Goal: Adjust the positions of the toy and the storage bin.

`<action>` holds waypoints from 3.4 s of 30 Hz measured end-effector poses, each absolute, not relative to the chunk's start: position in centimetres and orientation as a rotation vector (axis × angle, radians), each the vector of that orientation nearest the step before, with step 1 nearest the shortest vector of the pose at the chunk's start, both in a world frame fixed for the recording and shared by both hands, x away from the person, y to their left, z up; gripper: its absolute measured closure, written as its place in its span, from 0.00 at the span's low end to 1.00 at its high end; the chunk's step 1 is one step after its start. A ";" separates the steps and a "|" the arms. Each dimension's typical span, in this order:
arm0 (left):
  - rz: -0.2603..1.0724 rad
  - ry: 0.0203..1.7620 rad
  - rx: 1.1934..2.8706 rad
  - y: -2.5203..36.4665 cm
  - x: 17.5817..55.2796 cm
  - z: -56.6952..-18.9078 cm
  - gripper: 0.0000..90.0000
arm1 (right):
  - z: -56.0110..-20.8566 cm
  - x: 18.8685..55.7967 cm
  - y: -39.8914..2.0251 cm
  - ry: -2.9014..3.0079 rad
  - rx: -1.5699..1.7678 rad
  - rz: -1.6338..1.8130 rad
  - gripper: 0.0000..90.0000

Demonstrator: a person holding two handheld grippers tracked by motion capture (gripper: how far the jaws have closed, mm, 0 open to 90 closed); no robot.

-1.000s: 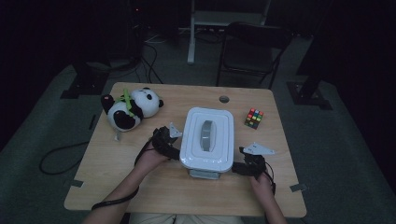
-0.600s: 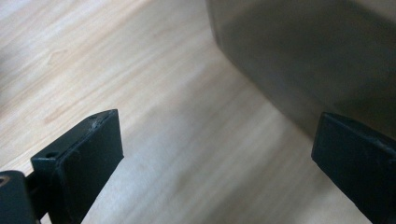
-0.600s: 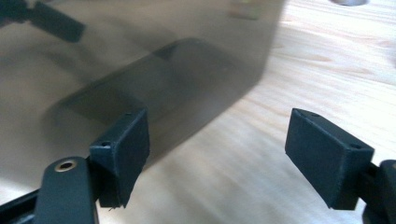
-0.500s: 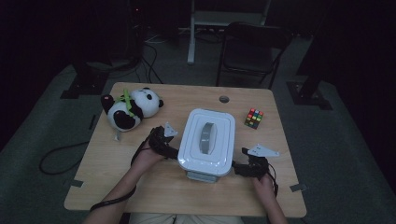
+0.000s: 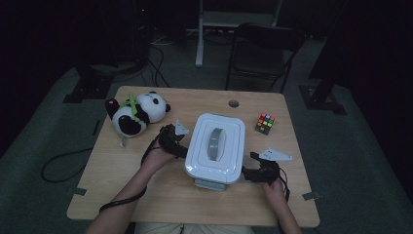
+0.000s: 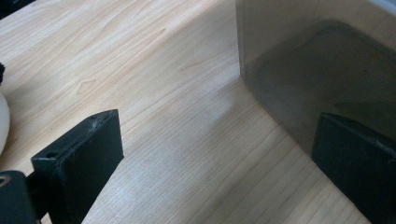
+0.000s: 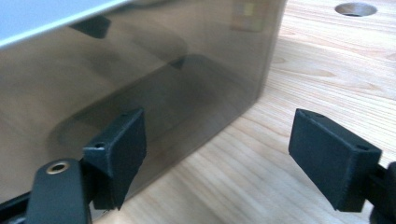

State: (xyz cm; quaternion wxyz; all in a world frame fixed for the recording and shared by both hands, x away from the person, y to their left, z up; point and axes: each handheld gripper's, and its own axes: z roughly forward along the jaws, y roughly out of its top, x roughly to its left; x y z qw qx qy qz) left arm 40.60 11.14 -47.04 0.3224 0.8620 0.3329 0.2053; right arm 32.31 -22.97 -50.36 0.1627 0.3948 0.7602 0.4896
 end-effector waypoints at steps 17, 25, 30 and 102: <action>0.478 0.874 2.267 12.4 40.2 -47.2 0.06 | -50.0 30.2 -21.3 2.224 1.035 1.410 0.23; 0.444 0.880 2.254 12.9 39.7 -47.3 0.08 | -49.7 28.6 -20.4 2.265 0.971 1.401 0.23; 0.421 0.874 2.254 12.9 40.0 -47.5 0.08 | -49.7 28.4 -20.5 2.277 0.980 1.423 0.23; 0.414 1.027 2.356 20.6 33.0 -50.4 0.00 | -49.4 46.9 -27.5 1.678 1.762 0.899 0.38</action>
